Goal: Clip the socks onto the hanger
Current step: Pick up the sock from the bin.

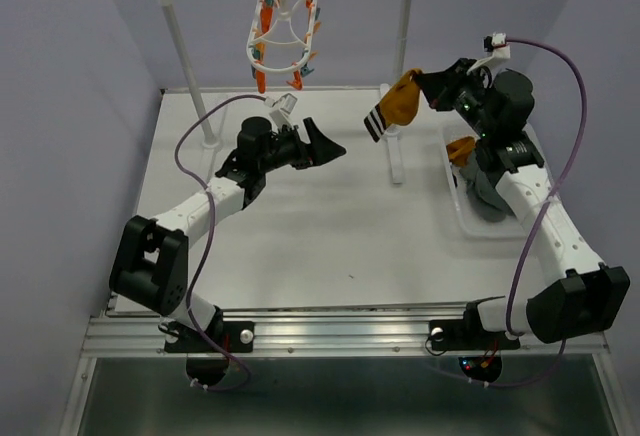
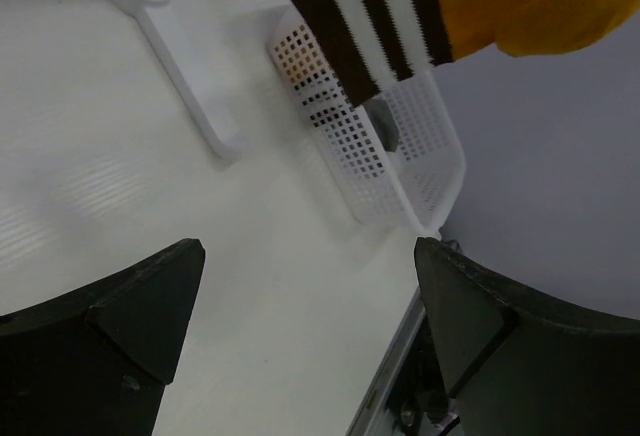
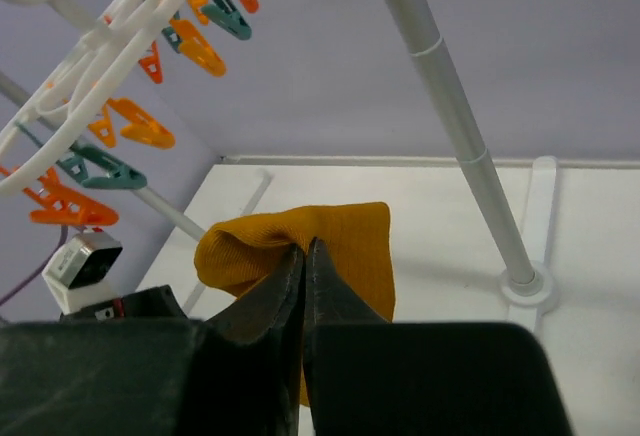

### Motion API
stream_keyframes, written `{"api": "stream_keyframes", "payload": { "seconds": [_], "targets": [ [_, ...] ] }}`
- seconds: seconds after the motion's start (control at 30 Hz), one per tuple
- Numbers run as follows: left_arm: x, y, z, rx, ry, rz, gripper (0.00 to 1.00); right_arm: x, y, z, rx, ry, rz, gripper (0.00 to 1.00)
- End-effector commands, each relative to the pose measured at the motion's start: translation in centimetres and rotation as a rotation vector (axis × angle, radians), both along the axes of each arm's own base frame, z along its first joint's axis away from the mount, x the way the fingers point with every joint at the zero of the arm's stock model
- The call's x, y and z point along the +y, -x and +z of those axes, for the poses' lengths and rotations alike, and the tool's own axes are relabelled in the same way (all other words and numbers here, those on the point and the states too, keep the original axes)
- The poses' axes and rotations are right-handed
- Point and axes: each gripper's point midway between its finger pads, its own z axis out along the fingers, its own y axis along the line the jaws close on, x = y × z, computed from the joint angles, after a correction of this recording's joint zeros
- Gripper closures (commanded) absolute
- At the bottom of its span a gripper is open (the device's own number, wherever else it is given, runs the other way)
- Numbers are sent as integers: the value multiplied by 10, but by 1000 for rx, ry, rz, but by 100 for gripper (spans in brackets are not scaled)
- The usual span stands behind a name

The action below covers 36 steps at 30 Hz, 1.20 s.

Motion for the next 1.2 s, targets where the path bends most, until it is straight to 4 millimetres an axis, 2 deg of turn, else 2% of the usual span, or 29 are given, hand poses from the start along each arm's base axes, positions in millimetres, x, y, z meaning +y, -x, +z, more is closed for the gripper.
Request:
{"api": "stream_keyframes", "payload": {
  "seconds": [0.0, 0.13, 0.17, 0.2, 0.27, 0.4, 0.43, 0.47, 0.53, 0.67, 0.77, 0.9, 0.93, 1.0, 1.17],
  "targets": [
    [-26, -3, 73, -71, 224, -27, 1, -6, -15, 34, -51, -108, -215, 99],
    [-36, -6, 69, 80, 400, -35, 1, -4, -22, 27, -15, -165, -315, 99],
    [-37, -7, 70, 174, 474, -22, 1, -2, -23, 20, -4, -171, -327, 99],
    [-44, -5, 62, 215, 504, -21, 1, 2, -18, 25, -29, -200, -334, 99],
    [-51, -9, 61, 249, 533, 8, 1, 3, -16, 18, -29, -226, -339, 99],
    [-62, -15, 57, 325, 561, 29, 1, 17, -11, 25, -38, -282, -318, 99],
    [-62, -17, 55, 344, 572, 43, 1, 17, -12, 24, -37, -286, -318, 99],
    [-60, -21, 52, 365, 589, 70, 1, 29, -8, 25, -35, -295, -289, 99],
    [-59, -23, 54, 404, 633, 94, 1, 39, -3, 30, -51, -308, -276, 99],
    [-55, -21, 58, 448, 688, 130, 1, 55, 2, 29, -59, -310, -258, 99],
    [-50, -22, 49, 527, 719, 178, 1, 61, 6, 29, -87, -329, -256, 99],
    [-56, -24, 37, 611, 731, 184, 1, 74, 12, 25, -105, -362, -206, 99],
    [-60, -24, 40, 613, 734, 169, 1, 76, 12, 25, -110, -361, -196, 99],
    [-64, -26, 33, 649, 731, 165, 1, 77, 11, 23, -108, -365, -196, 99],
    [-59, -27, 26, 679, 750, 203, 1, 80, 18, 17, -104, -370, -172, 99]
  ]
}}
